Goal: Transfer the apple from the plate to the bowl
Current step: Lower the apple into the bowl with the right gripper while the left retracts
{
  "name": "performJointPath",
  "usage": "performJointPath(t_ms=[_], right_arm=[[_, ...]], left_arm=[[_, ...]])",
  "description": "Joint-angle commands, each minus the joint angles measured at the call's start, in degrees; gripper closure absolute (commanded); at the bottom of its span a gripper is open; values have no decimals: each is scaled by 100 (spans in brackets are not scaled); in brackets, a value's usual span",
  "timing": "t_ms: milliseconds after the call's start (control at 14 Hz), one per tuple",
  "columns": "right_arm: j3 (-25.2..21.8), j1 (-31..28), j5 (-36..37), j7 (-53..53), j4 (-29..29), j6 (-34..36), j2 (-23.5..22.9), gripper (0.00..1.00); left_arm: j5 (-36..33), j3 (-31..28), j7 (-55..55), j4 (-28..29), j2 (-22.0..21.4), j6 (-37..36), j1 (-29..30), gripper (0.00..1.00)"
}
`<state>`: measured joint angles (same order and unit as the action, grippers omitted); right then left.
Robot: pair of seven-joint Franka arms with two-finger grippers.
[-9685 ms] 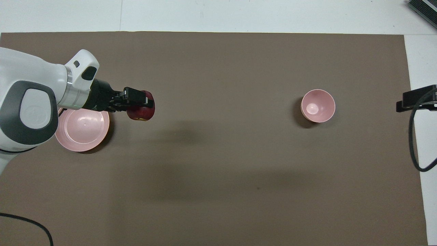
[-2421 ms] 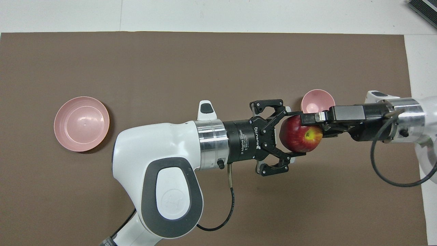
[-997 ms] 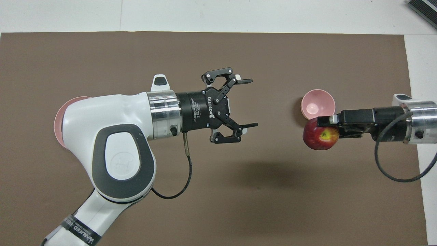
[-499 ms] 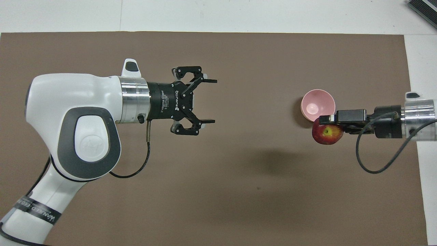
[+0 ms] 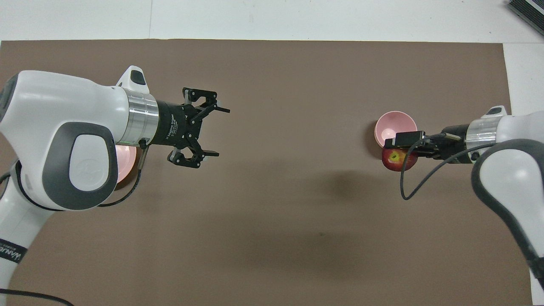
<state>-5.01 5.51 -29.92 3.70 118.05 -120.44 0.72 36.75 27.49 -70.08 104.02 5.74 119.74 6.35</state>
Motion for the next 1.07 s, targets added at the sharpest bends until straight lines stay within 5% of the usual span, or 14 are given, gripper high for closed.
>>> performJointPath(t_ms=[0, 997], right_arm=[[8, 196, 844, -510, -10, -426, -63, 100], [9, 240, 3536, -1820, -466, -1482, -1223, 100]], left_arm=[[-501, 37, 282, 75, -117, -485, 348, 0], [-2539, 29, 4711, -127, -55, -1444, 1465, 0]])
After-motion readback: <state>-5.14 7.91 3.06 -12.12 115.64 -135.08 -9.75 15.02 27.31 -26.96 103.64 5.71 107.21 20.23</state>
